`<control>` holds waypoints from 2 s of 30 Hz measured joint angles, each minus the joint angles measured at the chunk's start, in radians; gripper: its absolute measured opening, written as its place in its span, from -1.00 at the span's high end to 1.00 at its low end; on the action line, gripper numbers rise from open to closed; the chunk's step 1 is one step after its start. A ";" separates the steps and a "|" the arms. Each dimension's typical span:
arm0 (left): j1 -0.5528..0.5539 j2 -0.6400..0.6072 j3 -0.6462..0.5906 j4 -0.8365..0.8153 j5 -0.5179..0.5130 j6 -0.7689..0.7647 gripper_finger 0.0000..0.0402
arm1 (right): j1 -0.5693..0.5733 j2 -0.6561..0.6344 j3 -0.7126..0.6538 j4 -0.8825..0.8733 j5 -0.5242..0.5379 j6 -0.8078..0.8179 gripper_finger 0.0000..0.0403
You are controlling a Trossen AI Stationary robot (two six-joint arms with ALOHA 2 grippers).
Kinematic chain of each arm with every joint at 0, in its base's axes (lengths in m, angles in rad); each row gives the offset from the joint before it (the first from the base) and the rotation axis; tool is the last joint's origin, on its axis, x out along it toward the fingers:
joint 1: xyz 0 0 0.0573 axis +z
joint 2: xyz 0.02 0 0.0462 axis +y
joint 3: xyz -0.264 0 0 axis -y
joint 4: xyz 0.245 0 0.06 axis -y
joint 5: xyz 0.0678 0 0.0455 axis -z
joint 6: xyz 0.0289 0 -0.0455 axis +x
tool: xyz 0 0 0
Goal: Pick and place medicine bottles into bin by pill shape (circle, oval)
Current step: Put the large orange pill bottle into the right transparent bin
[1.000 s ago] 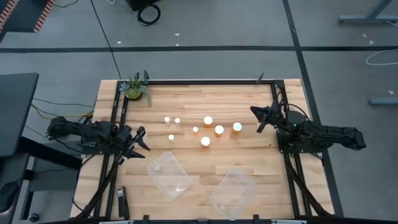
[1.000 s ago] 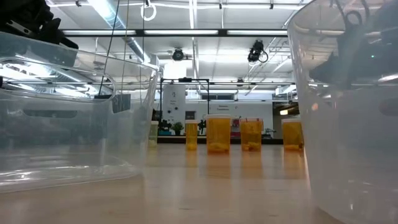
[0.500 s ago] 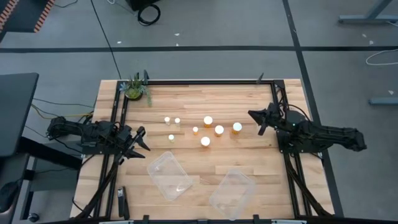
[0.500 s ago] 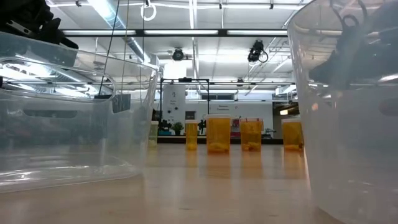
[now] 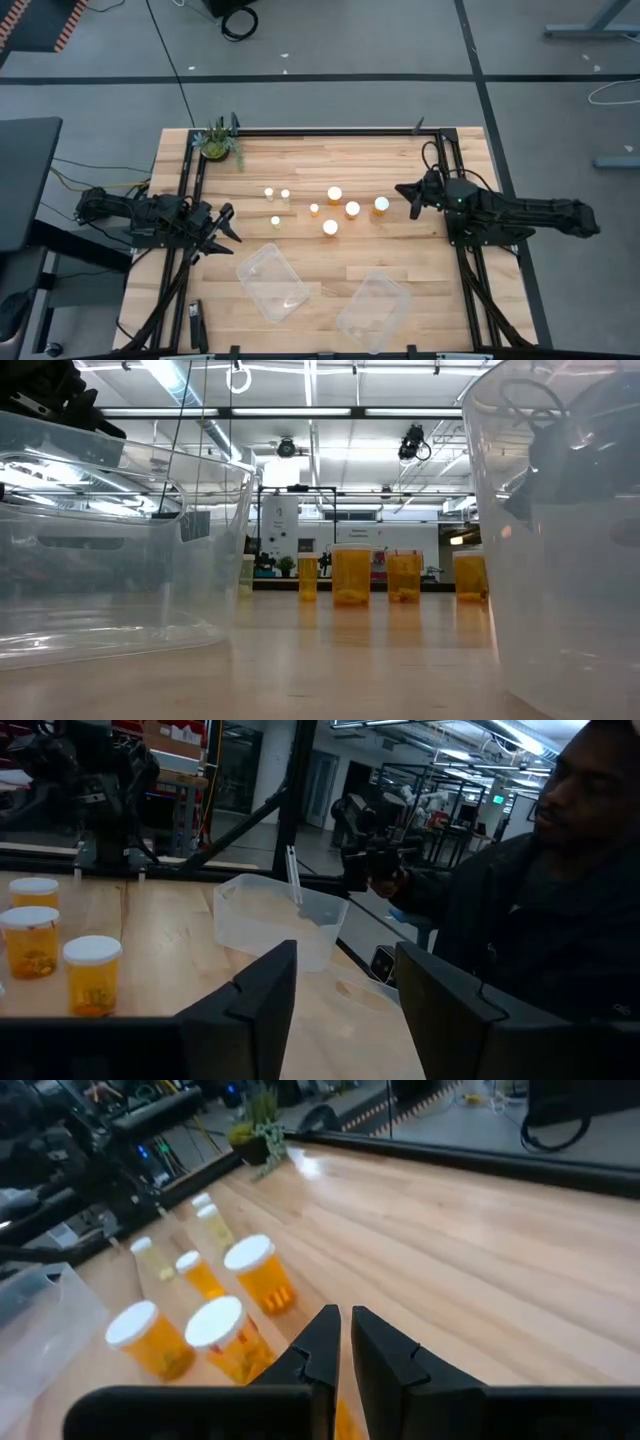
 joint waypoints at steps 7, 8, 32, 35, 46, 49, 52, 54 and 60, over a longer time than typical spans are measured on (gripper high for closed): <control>0.000 0.000 0.000 0.000 0.000 0.000 0.10 | 0.002 0.073 0.057 -0.022 -0.056 0.018 0.80; 0.000 0.000 0.000 0.000 0.000 0.000 0.10 | 0.004 0.092 0.072 -0.029 -0.065 0.020 0.79; 0.000 0.000 0.000 0.000 0.000 0.000 0.10 | 0.025 0.701 0.502 -0.320 -0.133 -0.093 -0.03; 0.000 0.000 0.000 0.000 0.000 0.000 0.10 | 0.025 0.770 0.566 -0.390 -0.141 -0.113 -0.11; 0.000 0.000 0.000 0.000 0.000 0.000 0.10 | 0.025 0.987 0.734 -0.578 -0.144 -0.167 -0.40; 0.000 0.000 0.000 0.000 0.000 0.000 0.10 | 0.029 1.021 0.765 -0.599 -0.159 -0.176 -0.49; 0.000 0.000 0.000 0.000 0.000 0.000 0.12 | 0.030 1.049 0.787 -0.605 -0.196 -0.182 -0.58; 0.000 0.000 0.000 0.000 0.000 0.000 0.12 | 0.029 1.066 0.793 -0.605 -0.203 -0.187 -0.63; 0.000 0.000 0.000 0.000 0.000 0.000 0.10 | 0.029 1.119 0.793 -0.606 -0.201 -0.211 -0.75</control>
